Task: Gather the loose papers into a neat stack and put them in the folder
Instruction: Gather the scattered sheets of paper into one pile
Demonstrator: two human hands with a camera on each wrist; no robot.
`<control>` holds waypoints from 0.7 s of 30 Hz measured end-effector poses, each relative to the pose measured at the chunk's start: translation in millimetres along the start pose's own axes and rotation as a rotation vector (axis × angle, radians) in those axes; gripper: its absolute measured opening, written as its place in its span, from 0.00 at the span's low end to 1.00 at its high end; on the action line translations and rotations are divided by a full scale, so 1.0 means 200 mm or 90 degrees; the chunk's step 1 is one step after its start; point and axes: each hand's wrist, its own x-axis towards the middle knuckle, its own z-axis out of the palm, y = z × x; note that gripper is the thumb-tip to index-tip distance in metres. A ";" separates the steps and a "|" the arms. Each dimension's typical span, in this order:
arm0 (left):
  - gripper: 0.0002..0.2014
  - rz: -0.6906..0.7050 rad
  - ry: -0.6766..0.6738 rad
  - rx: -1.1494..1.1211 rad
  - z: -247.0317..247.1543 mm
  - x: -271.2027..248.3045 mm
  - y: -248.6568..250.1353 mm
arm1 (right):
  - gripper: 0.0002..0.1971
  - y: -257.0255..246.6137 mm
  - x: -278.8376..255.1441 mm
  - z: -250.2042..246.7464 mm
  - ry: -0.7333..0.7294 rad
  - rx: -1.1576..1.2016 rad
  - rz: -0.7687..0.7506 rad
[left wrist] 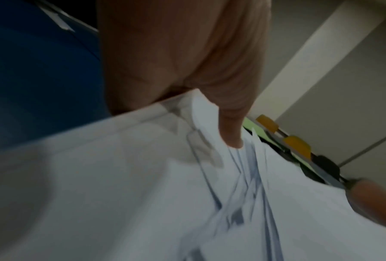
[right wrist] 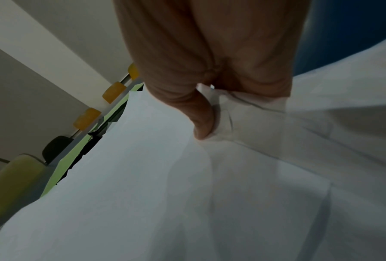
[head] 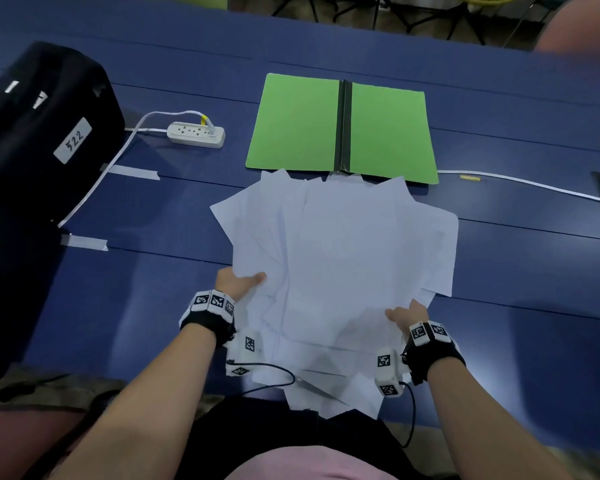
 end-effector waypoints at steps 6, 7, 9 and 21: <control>0.10 0.112 0.248 0.131 -0.09 -0.16 0.19 | 0.24 -0.01 -0.01 -0.01 -0.016 -0.065 0.002; 0.10 0.149 0.307 0.135 -0.15 -0.18 0.25 | 0.24 -0.02 -0.02 -0.01 -0.017 -0.073 0.005; 0.09 0.253 0.378 0.054 -0.27 -0.21 0.34 | 0.26 -0.02 -0.02 0.00 -0.015 -0.066 0.008; 0.10 0.327 0.272 -0.307 -0.17 -0.29 0.54 | 0.23 0.00 -0.05 0.00 -0.012 0.006 0.008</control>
